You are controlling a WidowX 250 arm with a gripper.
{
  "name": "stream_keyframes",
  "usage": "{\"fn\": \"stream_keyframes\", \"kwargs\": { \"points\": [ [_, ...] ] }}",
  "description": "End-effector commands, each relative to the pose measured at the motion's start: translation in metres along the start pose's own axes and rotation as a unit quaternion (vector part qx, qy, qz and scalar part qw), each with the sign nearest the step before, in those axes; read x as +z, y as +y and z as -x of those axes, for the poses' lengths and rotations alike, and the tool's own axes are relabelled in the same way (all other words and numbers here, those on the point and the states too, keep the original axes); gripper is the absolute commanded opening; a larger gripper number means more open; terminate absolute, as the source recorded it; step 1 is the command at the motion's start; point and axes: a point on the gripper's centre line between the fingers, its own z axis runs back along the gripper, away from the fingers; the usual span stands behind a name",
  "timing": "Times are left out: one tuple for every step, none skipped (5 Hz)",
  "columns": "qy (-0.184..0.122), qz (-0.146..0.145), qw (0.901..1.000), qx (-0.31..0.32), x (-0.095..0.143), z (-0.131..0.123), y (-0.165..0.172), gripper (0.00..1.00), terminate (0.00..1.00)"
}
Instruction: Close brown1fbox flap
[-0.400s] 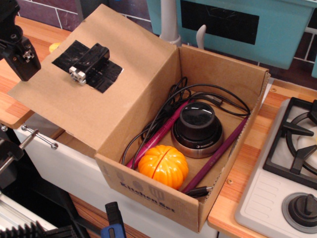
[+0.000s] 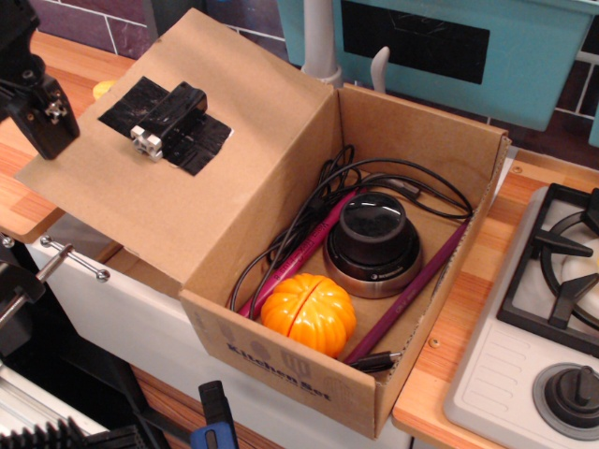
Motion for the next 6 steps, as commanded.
{"fn": "stream_keyframes", "kwargs": {
  "points": [
    [0.001,0.088,0.9957,-0.029,0.003,-0.020,0.002,1.00,0.00],
    [0.024,0.152,0.9880,-0.009,-0.004,-0.020,-0.001,1.00,0.00],
    [0.027,0.171,0.9849,0.005,-0.010,-0.016,-0.004,1.00,0.00],
    [0.027,0.199,0.9792,0.032,-0.014,-0.014,-0.010,1.00,0.00],
    [0.029,0.223,0.9728,0.057,-0.007,-0.015,-0.024,1.00,0.00],
    [0.028,0.250,0.9642,0.085,0.005,-0.019,-0.047,1.00,0.00]
  ]
}}
